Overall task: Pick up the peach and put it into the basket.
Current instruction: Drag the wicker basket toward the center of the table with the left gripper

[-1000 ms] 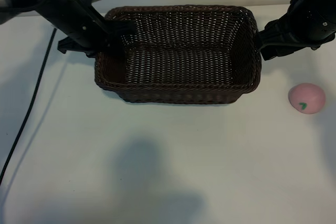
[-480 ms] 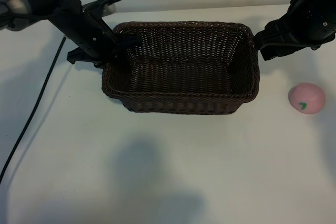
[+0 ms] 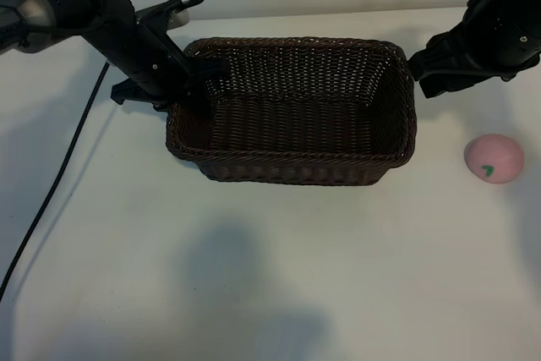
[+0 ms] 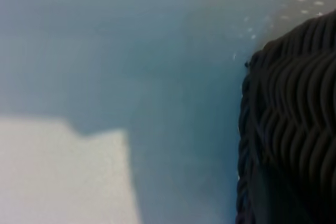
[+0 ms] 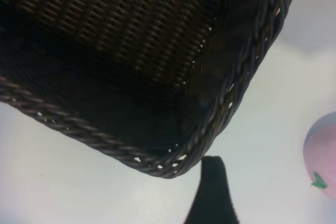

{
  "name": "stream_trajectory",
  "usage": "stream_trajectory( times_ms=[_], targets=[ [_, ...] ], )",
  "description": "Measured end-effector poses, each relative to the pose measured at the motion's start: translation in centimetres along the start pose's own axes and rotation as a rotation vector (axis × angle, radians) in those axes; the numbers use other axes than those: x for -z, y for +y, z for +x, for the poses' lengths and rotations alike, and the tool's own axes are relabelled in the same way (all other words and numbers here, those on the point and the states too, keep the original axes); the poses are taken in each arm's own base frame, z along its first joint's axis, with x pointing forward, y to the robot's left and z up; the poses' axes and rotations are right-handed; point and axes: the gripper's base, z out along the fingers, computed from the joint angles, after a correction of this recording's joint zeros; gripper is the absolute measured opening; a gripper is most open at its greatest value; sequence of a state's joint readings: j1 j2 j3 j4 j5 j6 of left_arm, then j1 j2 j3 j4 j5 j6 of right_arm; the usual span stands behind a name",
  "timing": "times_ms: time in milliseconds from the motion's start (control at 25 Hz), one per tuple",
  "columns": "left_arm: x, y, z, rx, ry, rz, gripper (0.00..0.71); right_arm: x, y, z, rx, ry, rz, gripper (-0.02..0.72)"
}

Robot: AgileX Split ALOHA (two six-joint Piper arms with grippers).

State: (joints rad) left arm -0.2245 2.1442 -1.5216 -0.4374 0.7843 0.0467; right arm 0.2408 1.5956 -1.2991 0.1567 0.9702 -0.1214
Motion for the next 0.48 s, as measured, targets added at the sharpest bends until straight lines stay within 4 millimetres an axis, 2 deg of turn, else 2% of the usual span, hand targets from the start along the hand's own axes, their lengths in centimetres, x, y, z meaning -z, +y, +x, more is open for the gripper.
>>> stream_trajectory(
  times_ms=[40,120,320,400,480],
  targets=[
    [0.0,-0.1,0.0,0.005,0.000,0.006,0.218,0.0,0.0,0.0,0.000,0.000,0.000,0.547],
    [0.0,-0.2,0.0,0.011,-0.002,0.015,0.317,0.0,0.0,0.0,0.000,0.002,0.000,0.547],
    [0.4,-0.3,0.0,0.011,-0.007,0.018,0.625,0.0,0.0,0.0,0.001,0.004,0.000,0.547],
    [1.0,-0.5,0.0,0.013,-0.011,0.018,0.681,0.0,0.0,0.0,0.001,0.004,0.000,0.547],
    [1.9,-0.6,0.1,0.012,-0.026,0.005,0.699,0.0,0.0,0.0,0.001,0.004,0.000,0.547]
  ],
)
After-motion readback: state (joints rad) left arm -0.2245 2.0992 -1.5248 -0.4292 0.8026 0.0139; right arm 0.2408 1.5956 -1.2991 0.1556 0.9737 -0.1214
